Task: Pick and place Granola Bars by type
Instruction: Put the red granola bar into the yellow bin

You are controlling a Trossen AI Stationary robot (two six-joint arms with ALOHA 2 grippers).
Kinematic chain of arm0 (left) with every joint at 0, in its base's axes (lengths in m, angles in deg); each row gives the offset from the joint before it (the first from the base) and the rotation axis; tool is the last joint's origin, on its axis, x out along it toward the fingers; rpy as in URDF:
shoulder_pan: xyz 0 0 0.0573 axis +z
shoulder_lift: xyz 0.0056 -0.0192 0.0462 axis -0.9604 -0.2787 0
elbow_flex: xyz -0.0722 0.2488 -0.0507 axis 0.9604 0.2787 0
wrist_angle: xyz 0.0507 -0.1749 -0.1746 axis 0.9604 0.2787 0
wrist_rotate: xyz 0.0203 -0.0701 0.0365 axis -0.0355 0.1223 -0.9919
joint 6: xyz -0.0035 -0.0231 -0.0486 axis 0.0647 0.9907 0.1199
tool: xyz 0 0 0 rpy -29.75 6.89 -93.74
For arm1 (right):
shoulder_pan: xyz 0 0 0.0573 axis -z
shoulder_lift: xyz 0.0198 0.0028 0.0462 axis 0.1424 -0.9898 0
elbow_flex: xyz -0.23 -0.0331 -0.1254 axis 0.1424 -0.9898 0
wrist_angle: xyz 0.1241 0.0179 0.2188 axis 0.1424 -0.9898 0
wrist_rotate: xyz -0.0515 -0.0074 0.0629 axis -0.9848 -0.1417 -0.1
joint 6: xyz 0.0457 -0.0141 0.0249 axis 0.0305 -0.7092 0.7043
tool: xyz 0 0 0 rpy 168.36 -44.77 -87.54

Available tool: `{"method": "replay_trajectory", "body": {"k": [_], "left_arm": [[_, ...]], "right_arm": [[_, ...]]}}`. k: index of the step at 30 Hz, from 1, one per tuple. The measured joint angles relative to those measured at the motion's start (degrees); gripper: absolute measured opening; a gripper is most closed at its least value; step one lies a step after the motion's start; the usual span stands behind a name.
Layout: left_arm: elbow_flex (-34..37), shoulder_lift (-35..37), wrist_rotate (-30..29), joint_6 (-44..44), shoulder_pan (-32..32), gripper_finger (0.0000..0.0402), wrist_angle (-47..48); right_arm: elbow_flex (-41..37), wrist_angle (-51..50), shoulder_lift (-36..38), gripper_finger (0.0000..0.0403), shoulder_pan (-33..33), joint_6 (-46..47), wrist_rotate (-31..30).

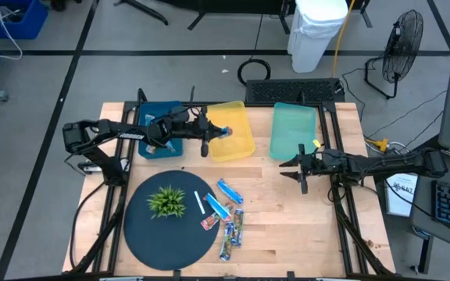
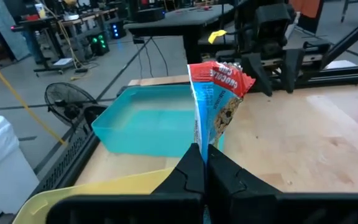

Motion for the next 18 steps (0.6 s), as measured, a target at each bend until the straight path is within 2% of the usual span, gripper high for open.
{"method": "replay_trajectory", "body": {"k": [6,11,15,18], "left_arm": [[0.0,0.0,0.2,0.0,0.0,0.0001,0.3],[0.0,0.0,0.5,0.0,0.0,0.0001,1.3],[0.0,0.0,0.5,1.9,0.0,0.0001,1.1],[0.0,0.0,-2.3,5.4,0.0,0.0001,0.9]], "right_arm": [[0.0,-6.5,8.6,0.0127,0.0,-0.9,-3.0],[0.0,-11.1,15.8,0.0109,0.0,-1.4,-5.0],[0.0,-10.7,17.9,0.0092,0.0,-1.5,-5.2],[0.0,-10.2,17.9,0.0085,0.0,-1.5,-5.3]]}}
